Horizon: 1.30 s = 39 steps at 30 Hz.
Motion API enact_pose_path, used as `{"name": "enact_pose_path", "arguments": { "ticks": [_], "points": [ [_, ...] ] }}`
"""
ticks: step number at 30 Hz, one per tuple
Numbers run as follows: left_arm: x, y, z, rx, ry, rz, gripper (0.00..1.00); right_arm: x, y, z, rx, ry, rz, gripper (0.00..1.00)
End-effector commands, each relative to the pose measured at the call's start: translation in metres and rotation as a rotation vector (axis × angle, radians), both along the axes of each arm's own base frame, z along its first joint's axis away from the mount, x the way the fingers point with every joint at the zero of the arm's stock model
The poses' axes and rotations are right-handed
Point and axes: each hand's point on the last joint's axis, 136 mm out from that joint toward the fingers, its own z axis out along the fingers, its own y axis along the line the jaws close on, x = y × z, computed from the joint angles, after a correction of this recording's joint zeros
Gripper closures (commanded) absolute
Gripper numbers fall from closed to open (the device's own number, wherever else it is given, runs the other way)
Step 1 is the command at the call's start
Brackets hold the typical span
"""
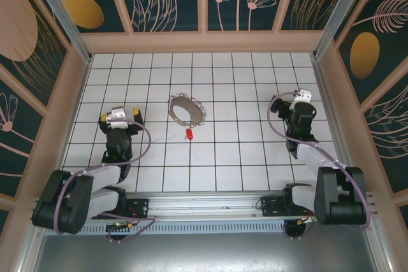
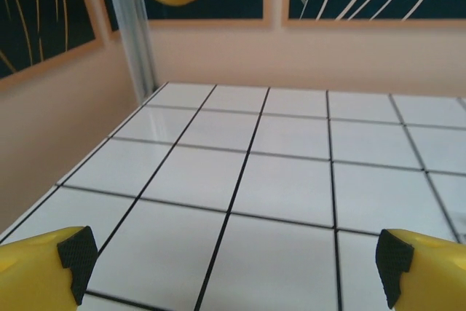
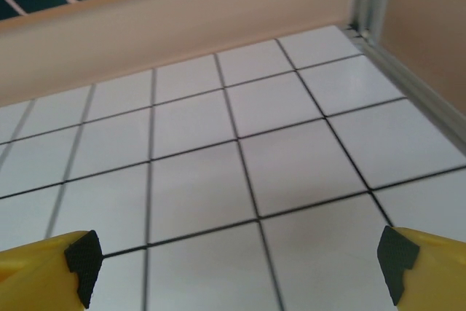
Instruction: Put the keys on the keyring
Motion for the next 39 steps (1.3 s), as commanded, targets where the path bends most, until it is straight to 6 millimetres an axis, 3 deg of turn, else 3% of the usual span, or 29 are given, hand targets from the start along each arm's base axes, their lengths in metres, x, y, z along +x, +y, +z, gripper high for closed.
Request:
{"name": "enact_pose_path", "arguments": {
  "ticks": [1,4,9,13,16,19,22,39],
  "points": [
    [0.01,0.004,0.027,0.008,-0.125,0.017,0.01,0.0,-0.016,0.016,-0.066,-0.115,-0.052,0.01],
    [0.017,0.001,0.028,0.024,-0.135,-0.031,0.01,0.001,-0.014,0.014,-0.046,-0.167,-0.017,0.01],
    [0.015,0.008,0.017,-0.022,-0.147,-0.061,0.01,0.001,-0.004,-0.013,-0.036,-0.168,0.043,0.01],
    [0.025,-0.001,0.006,-0.008,-0.108,-0.117,0.01,-0.01,0.014,-0.018,-0.063,-0.239,0.146,0.01],
    [0.035,-0.002,0.004,-0.017,-0.083,-0.136,0.01,0.0,0.029,-0.024,-0.065,-0.191,0.245,0.01],
    [0.051,0.011,-0.006,-0.075,-0.018,-0.115,0.01,0.004,0.017,-0.028,-0.016,-0.167,0.219,0.01],
    [0.051,0.011,-0.007,-0.085,-0.014,-0.12,0.01,0.008,0.009,-0.03,-0.03,-0.15,0.143,0.01],
    [0.048,0.013,-0.005,-0.078,-0.026,-0.114,0.01,0.009,0.01,-0.029,-0.044,-0.148,0.13,0.01]
  ]
}}
